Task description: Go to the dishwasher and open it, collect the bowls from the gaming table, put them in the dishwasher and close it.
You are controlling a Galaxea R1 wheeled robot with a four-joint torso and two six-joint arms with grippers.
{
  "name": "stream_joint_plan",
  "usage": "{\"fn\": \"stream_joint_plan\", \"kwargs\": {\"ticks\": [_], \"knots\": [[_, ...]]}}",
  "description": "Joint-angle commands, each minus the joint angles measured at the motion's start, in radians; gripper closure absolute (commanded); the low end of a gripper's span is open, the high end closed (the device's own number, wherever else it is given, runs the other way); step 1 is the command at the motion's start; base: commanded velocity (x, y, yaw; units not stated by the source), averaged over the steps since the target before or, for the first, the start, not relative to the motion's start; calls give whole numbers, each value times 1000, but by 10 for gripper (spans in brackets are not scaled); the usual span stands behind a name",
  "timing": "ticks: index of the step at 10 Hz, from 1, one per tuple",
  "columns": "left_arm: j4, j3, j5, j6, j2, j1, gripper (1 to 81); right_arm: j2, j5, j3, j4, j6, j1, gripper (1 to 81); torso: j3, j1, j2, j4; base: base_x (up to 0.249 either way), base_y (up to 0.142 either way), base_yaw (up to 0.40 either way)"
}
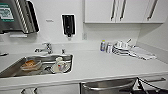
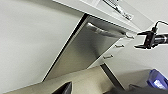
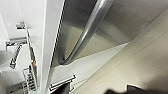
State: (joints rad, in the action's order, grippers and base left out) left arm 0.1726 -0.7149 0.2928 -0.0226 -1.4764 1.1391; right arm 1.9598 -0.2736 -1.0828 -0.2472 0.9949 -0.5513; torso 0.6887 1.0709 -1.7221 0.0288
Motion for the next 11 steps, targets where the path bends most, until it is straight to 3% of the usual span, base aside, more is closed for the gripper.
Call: {"fn": "stream_joint_plan", "kwargs": {"ticks": [1, 3, 6, 9, 11], "knots": [[24, 26, -7, 4, 53, -65, 10, 29, -163, -92, -7, 171, 185, 10, 0, 0, 0, 0, 0, 0, 0], [24, 26, -7, 4, 53, -65, 10, 92, -217, -166, 6, 223, 208, 10, 0, 0, 0, 0, 0, 0, 0], [24, 23, -7, 4, 54, -65, 10, 173, -288, -236, 124, 330, 242, 10, 0, 0, 0, 0, 0, 0, 0], [24, 20, -7, 4, 51, -66, 10, 202, -395, -203, 340, 561, 288, 10, 0, 0, 0, 0, 0, 0, 0], [24, 17, -9, 4, 45, -65, 10, 202, -403, -189, 443, 697, 284, 10, 1, 0, 0, 0, 0, 0, 0]]}}
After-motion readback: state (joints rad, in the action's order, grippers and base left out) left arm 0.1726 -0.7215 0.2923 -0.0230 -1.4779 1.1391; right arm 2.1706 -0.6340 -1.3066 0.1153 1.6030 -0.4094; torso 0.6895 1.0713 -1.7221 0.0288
